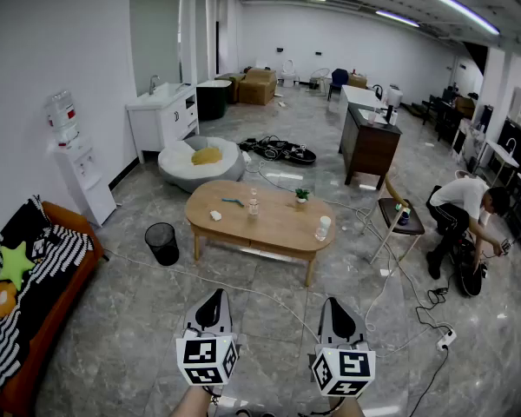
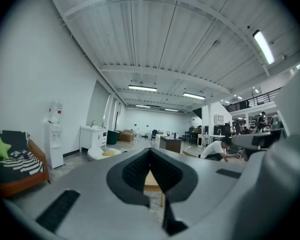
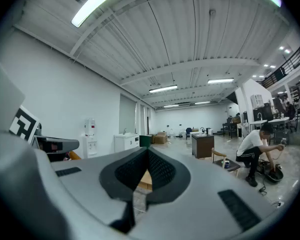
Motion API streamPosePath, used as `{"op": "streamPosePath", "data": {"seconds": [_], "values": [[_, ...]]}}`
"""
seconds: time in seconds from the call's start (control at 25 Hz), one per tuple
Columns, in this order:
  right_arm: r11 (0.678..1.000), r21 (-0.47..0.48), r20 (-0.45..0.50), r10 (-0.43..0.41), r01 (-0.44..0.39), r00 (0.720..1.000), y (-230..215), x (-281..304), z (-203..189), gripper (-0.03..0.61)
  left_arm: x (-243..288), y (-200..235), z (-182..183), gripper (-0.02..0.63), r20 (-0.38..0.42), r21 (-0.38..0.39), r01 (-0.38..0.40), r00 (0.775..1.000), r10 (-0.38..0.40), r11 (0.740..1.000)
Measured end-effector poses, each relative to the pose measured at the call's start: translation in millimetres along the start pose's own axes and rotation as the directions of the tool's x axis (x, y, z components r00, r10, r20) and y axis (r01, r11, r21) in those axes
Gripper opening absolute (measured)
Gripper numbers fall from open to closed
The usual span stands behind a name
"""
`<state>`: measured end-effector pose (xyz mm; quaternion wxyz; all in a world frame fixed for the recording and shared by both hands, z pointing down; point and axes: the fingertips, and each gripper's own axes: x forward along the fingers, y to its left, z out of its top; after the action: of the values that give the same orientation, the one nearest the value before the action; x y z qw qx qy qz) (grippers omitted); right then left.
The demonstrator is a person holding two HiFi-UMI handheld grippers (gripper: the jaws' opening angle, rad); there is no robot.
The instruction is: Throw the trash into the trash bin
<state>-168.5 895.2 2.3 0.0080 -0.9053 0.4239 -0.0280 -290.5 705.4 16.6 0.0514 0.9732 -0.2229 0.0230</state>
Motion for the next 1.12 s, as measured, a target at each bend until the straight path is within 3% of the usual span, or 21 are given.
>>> {"op": "streamPosePath", "data": {"seconds": [0.72,0.76,0.8,0.96,1.12], "values": [[0.997,0.058,0.018,0.039,-0.04,0.999,3.7,-0.1,-1.4,0.002,-7.3,4.4,4.6,-0.009,0.009,0.002,-0.017,1.0,0.017,1.0],[0.997,0.059,0.021,0.047,-0.048,0.999,4.5,0.2,-0.7,0.015,-7.5,5.2,4.4,-0.009,0.008,0.002,-0.019,1.0,0.019,1.0],[0.997,0.058,0.023,0.051,-0.052,0.998,4.6,0.5,-0.1,0.087,-7.7,5.9,4.2,-0.009,0.008,0.002,-0.021,1.0,0.021,1.0],[0.998,0.057,0.046,0.036,-0.038,0.998,1.2,0.5,5.1,0.127,-9.0,10.0,3.7,-0.008,0.01,0.001,-0.028,1.0,0.028,1.0],[0.998,0.064,0.098,0.006,-0.013,0.995,-3.2,-0.6,13.9,0.345,-12.0,14.2,4.3,-0.008,0.01,0.001,-0.027,1.0,0.027,1.0]]}}
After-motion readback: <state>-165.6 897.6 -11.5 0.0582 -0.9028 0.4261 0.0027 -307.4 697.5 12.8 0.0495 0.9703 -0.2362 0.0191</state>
